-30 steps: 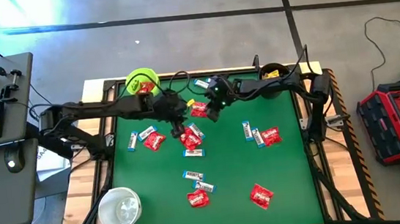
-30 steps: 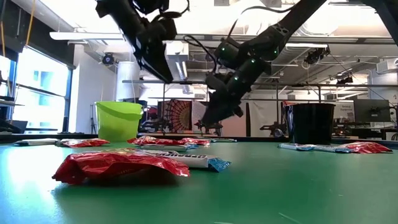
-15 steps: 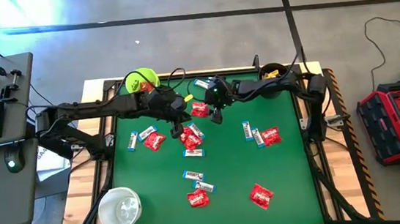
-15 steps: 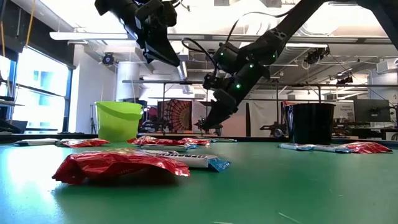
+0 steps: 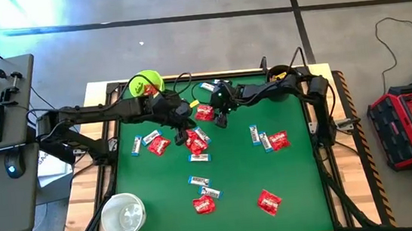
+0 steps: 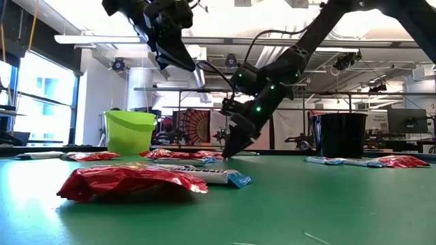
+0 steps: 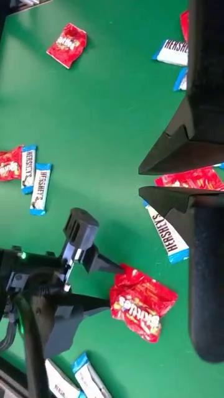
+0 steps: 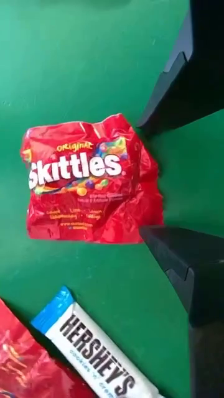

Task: Sort candy by brand, put in halloween buckets
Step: Put the red candy into the green bucket

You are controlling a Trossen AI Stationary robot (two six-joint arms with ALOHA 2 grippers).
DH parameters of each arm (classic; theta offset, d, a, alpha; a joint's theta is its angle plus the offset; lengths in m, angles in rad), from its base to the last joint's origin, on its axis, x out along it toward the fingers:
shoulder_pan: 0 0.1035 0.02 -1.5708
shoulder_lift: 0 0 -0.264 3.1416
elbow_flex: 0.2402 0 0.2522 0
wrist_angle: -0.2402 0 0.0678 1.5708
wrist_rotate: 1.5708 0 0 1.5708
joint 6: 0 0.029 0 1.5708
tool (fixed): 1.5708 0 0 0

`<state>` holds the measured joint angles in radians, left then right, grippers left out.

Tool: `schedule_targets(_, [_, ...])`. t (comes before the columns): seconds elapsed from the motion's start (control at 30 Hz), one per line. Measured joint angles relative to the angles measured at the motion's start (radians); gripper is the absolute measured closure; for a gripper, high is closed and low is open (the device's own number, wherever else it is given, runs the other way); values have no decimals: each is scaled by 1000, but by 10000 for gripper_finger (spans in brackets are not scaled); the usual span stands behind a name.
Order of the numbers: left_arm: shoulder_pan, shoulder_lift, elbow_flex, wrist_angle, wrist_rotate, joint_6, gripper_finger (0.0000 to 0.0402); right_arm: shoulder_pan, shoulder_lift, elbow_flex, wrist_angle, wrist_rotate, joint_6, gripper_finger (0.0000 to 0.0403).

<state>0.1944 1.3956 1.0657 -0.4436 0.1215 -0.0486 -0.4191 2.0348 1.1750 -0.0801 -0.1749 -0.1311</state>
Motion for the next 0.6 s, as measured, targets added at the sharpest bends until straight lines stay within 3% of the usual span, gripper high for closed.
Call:
schedule_targets(0.17, [-5,0,0,-13,0,-2,371,5,4,0,20,9,19,214])
schedule_targets(0.4, [-5,0,0,-13,0,-2,371,7,8,-2,49,-10,27,381])
schedule_targets(0.6, [-5,0,0,-18,-32,-2,371,6,3,-3,41,-54,51,398])
